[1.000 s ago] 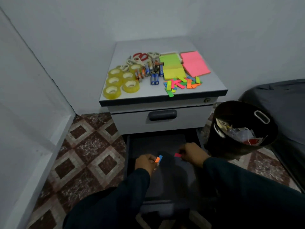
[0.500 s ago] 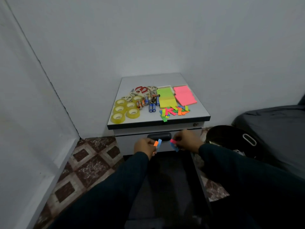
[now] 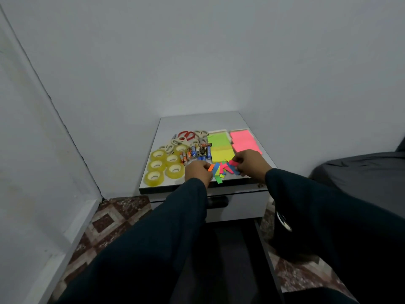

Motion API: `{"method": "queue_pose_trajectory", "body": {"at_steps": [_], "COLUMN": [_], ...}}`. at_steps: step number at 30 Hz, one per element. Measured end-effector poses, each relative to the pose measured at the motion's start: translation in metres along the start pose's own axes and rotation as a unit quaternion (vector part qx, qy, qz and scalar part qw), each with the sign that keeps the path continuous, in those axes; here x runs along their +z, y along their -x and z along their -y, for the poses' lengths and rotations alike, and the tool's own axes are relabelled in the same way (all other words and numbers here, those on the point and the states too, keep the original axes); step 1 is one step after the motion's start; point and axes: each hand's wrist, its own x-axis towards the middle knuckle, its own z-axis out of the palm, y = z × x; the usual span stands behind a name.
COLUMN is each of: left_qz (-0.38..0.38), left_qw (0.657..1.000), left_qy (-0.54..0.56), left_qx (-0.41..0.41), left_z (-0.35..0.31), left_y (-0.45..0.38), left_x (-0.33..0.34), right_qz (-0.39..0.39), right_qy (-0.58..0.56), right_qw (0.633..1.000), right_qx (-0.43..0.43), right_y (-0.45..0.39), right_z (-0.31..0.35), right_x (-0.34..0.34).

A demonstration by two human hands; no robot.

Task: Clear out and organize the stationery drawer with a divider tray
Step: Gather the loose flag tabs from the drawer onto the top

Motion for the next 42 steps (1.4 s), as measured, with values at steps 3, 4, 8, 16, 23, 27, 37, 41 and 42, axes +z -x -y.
{"method": "queue_pose_trajectory", "body": {"at_steps": [3, 4, 8, 16, 23, 27, 37, 41, 42], "left_qz": [0.003, 0.002, 0.001, -0.007, -0.033, -0.036, 0.058, 0.140, 0.160], "left_qw": [0.999, 0.999, 0.999, 0.996, 0.992, 0.988, 0.968, 0.943, 0.936], "left_qy": [-0.034, -0.043, -0.047, -0.069, -0.072, -0.075, -0.194, -0.262, -0.273], "left_qx": [0.018, 0.020, 0.021, 0.060, 0.102, 0.132, 0.148, 0.150, 0.152], "left_z": [-0.009, -0.011, -0.013, -0.015, -0.013, -0.005, 0.051, 0.086, 0.095], "left_y": [-0.013, -0.018, -0.034, -0.040, -0.013, 0.018, 0.097, 0.122, 0.127], "left_x": [0.004, 0.006, 0.013, 0.006, -0.011, -0.023, -0.024, -0.012, -0.009], "right_qz": [-0.016, -0.021, -0.034, -0.018, -0.039, -0.029, 0.122, 0.192, 0.207], "right_qy": [0.011, 0.019, 0.048, 0.100, 0.100, 0.103, 0.158, 0.171, 0.179], "right_qw": [1.000, 1.000, 0.998, 0.994, 0.992, 0.989, 0.973, 0.962, 0.957], "right_qx": [-0.001, -0.005, -0.007, -0.030, -0.061, -0.098, -0.112, -0.097, -0.099], "right_y": [-0.013, -0.018, -0.032, -0.035, -0.009, 0.021, 0.097, 0.124, 0.130], "right_z": [0.000, -0.001, -0.005, -0.012, -0.001, 0.006, -0.008, -0.029, -0.034], "right_x": [-0.001, -0.001, -0.002, -0.007, -0.009, -0.006, 0.038, 0.067, 0.073]}}
